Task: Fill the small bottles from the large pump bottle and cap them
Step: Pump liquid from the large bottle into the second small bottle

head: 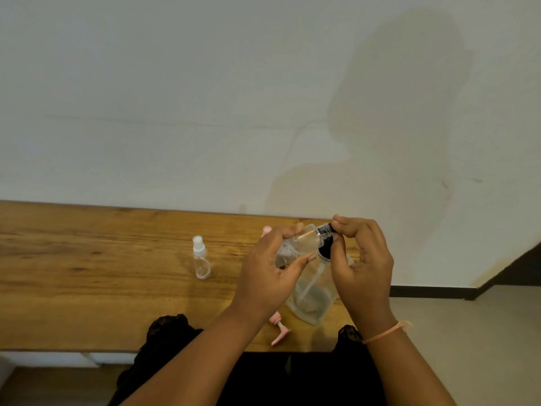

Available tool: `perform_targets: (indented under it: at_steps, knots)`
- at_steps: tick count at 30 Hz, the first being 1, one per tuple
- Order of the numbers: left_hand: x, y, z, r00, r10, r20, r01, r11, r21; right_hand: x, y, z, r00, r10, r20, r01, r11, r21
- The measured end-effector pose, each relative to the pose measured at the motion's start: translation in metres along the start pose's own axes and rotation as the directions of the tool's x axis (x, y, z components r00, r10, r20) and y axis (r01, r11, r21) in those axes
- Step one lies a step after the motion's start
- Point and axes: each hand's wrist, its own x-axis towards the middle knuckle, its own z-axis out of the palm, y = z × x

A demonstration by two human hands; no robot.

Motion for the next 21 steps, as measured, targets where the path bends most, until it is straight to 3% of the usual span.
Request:
perform_targets:
  at_steps: [8,21]
  knots:
    - [0.002,-0.001,-0.002,0.994,-0.087,0.068,0.09,0.995,-0.031,-0.006,0.012,0.003,1.0,-0.006,0.03,0.006,1.0,0.011]
    - [0.0,-0.002,-0.001,1.0,-0.018,0.022,0.019,1.0,-0.023,-0.003,0.001,0.005,1.0,0.014,-0.016,-0.014,1.0,-0.001]
